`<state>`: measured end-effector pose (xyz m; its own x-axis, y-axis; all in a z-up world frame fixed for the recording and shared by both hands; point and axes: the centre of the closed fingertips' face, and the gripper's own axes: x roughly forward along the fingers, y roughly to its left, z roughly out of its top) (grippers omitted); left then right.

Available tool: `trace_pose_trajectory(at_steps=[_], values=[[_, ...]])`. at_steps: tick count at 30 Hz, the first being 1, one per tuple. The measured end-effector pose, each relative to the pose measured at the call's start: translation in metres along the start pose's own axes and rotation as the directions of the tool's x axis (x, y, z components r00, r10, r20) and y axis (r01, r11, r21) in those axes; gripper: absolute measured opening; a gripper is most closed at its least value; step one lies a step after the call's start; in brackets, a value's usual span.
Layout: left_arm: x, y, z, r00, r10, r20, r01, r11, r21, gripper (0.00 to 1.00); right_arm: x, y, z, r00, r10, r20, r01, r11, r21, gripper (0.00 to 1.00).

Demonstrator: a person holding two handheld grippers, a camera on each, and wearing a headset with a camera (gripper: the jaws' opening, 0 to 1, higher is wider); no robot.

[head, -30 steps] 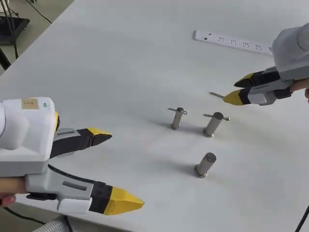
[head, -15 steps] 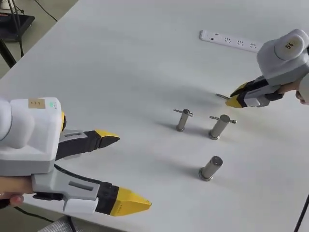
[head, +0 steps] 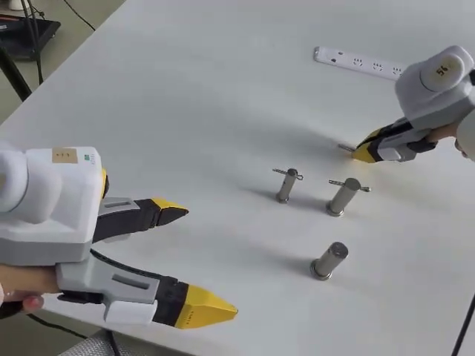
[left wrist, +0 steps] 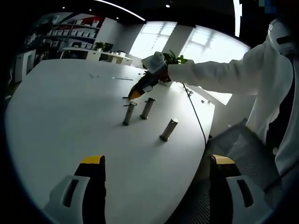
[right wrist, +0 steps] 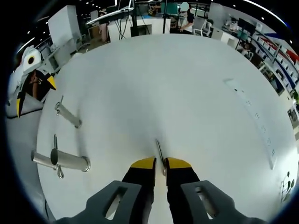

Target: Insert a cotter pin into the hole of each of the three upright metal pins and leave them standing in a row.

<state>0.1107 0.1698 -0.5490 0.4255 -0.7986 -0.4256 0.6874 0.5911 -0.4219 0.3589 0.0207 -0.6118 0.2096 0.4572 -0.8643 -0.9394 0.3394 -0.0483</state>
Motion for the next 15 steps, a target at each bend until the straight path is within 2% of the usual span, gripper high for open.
trace_pose_trajectory(at_steps=[6, 15], values=[[0.0049, -0.0034, -0.0014, 0.9998, -0.018, -0.010, 0.018, 1.000, 0.005, 0.92, 0.0001, -0.0004, 0.0005, 1.0000, -0.002, -0.009, 0.002, 1.000, -0.017, 0.00], [0.0093, -0.0055, 0.0009, 0.9996, -0.028, -0.011, 0.027, 1.000, -0.005, 0.90, 0.0002, 0.0002, 0.0018, 0.9999, 0.004, 0.010, -0.003, 0.999, -0.053, 0.00]])
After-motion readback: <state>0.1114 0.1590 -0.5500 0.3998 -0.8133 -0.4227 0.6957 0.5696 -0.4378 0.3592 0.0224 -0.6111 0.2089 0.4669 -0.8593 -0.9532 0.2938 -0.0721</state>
